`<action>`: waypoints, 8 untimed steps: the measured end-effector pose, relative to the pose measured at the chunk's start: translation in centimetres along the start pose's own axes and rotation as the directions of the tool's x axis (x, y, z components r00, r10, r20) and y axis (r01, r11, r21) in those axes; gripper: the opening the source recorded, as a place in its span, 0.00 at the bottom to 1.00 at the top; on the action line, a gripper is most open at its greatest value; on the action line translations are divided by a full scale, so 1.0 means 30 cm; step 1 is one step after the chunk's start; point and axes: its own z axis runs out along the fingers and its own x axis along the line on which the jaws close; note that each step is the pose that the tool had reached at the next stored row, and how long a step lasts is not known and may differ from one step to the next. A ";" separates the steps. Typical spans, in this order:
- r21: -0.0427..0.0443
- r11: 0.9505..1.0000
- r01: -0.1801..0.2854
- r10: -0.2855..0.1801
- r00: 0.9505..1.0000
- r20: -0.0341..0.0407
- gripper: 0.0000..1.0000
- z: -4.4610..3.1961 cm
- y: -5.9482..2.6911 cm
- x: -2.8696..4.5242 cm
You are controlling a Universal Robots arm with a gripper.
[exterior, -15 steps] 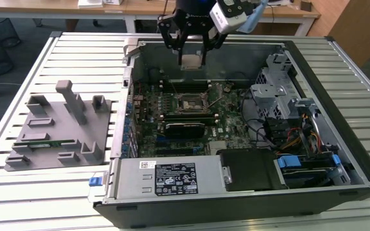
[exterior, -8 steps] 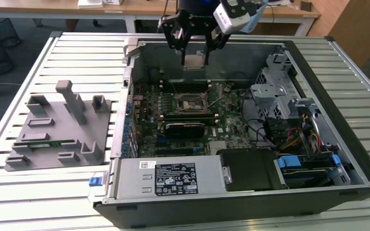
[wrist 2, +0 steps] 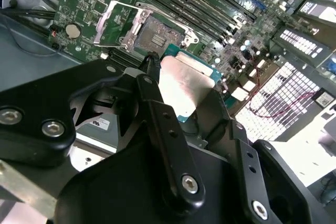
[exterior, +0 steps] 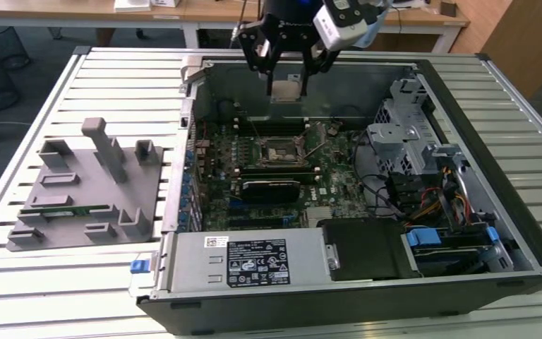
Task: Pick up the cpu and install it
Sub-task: 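Place the cpu into insertion slot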
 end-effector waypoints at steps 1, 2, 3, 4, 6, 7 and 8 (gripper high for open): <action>0.000 1.000 -0.017 0.017 1.000 0.001 0.53 0.000 0.000 0.000; 0.000 0.999 -0.034 0.034 0.999 0.001 0.53 0.001 0.000 0.000; -0.001 0.999 -0.051 0.051 0.999 0.001 0.53 0.001 0.000 0.000; -0.001 0.998 -0.070 0.070 0.998 0.002 0.53 0.002 0.000 0.000; -0.001 0.994 -0.105 0.105 0.994 0.003 0.53 0.003 0.000 0.000; -0.002 0.992 -0.123 0.123 0.992 0.003 0.53 0.004 0.000 0.000; -0.002 0.990 -0.140 0.140 0.990 0.004 0.53 0.005 0.000 0.000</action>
